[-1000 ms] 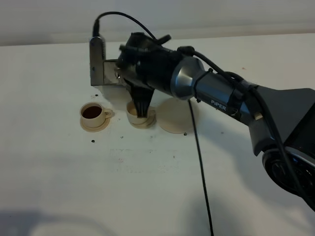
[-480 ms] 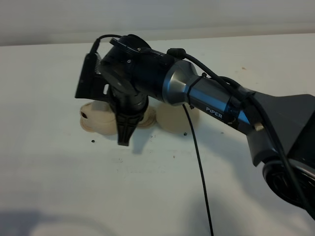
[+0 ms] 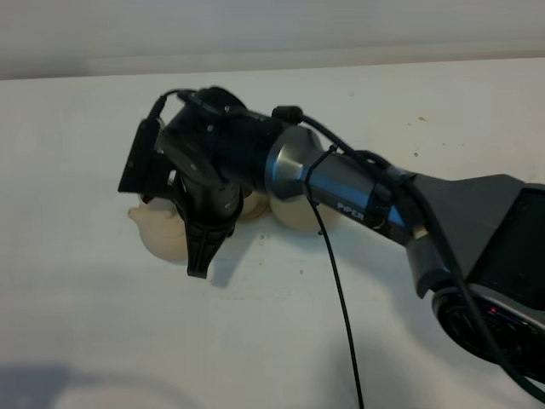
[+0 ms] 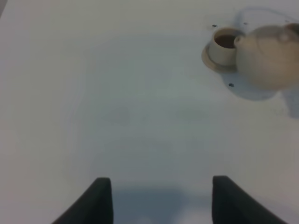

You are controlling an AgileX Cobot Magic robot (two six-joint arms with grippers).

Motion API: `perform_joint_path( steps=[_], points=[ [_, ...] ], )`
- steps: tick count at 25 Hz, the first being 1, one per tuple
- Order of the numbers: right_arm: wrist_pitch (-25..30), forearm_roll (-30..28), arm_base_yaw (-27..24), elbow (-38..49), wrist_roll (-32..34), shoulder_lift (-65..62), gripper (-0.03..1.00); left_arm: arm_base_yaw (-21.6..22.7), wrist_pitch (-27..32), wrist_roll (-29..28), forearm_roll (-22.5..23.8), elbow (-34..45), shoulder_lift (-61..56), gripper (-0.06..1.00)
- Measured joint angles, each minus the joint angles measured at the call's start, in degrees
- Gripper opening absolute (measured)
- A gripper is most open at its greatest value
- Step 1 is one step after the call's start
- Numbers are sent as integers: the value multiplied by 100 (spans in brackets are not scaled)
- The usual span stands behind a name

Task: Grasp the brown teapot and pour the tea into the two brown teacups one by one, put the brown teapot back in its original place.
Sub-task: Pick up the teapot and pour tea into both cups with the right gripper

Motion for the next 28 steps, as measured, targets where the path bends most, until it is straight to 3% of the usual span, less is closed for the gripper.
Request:
perform_joint_path(
  steps=[6,16,21,28],
  points=[
    [35,-102,0,19,0,20,12,0,0,0,0,0,0,47],
    [256,-1435,-415,19,-15,-423,12,0,0,0,0,0,0,47],
    [311,-1647,-723,19,-215,-423,12,0,0,0,0,0,0,47],
    [122,-2052,-751,526,-285,-570,12,0,0,0,0,0,0,47]
  ],
)
